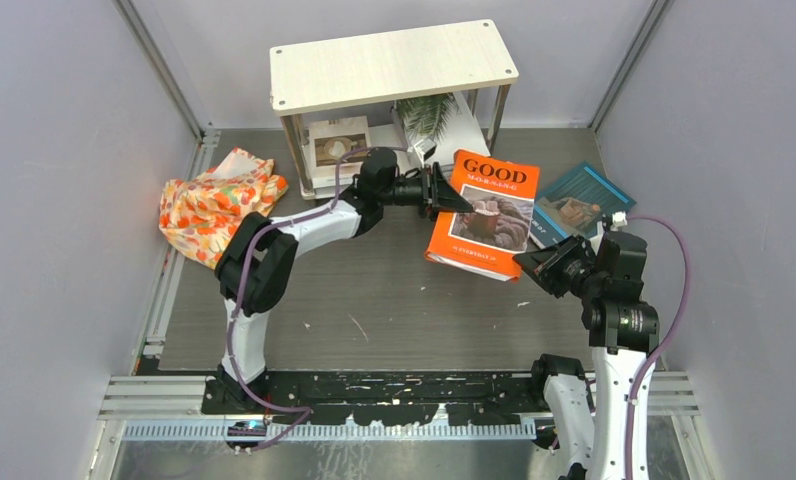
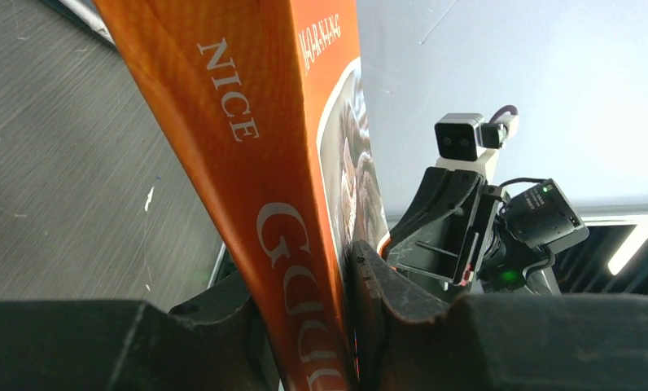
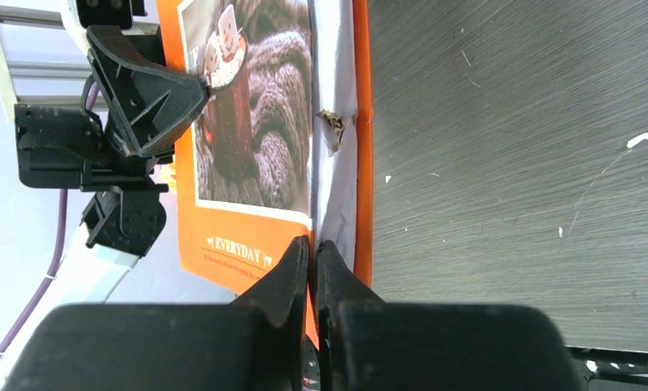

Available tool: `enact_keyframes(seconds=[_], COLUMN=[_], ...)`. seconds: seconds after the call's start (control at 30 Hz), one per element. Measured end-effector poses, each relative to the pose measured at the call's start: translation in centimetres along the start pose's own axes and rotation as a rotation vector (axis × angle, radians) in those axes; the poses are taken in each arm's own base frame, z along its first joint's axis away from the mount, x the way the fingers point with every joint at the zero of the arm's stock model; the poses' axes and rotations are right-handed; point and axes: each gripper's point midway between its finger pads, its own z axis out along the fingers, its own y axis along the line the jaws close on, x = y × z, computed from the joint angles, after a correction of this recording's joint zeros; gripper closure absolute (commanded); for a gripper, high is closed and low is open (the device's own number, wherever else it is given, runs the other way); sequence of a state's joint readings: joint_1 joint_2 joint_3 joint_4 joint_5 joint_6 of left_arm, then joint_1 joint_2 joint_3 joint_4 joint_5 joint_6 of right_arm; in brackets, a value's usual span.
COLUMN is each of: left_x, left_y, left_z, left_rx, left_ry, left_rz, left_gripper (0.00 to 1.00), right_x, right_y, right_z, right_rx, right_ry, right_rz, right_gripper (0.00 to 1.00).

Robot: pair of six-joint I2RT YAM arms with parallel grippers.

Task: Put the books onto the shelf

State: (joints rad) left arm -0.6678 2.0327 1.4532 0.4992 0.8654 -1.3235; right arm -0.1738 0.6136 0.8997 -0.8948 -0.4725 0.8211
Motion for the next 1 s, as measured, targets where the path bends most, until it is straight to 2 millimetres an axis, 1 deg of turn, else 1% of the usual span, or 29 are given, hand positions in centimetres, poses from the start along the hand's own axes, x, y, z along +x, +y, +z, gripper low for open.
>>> enact_keyframes(seconds=[0.07, 0.2, 0.37, 0.5, 0.77, 1.0], left_x=[0.1, 0.2, -0.8, -1.6, -2.7, -4.0], left_y=[0.1, -0.3, -0.6, 0.0, 1.7, 2.5], left_z=[-0.3, -1.0, -1.9, -2.7, -5.2, -6.5], left_rx=[-0.015, -0.042, -0.081, -0.132, -0.226, -0.268], left_ry=[-0.019, -0.082, -0.188, -0.261, -0.409, -0.537], left_rz=[-0.009, -0.015, 0.005, 0.011, -0.024, -0.083], left_gripper=[0.71, 0.71, 0.71, 0.72, 0.73, 0.72], right_x=[0.1, 0.0, -0.1, -0.1, -0.2, -0.3], right_y=[-0.1, -0.2, -0.2, -0.1, 0.0, 0.2], right_z=[0.0, 0.0, 0.0, 0.0, -0.2, -0.4], right_rx=[0.003, 0.01, 0.01, 0.006, 0.004, -0.013], right_ry=[0.003, -0.005, -0.007, -0.01, -0.022, -0.038], right_rz=[-0.001, 0.0, 0.002, 0.002, -0.003, 0.006], right_gripper=[0.81, 0.7, 0.61, 0.59, 0.55, 0.45])
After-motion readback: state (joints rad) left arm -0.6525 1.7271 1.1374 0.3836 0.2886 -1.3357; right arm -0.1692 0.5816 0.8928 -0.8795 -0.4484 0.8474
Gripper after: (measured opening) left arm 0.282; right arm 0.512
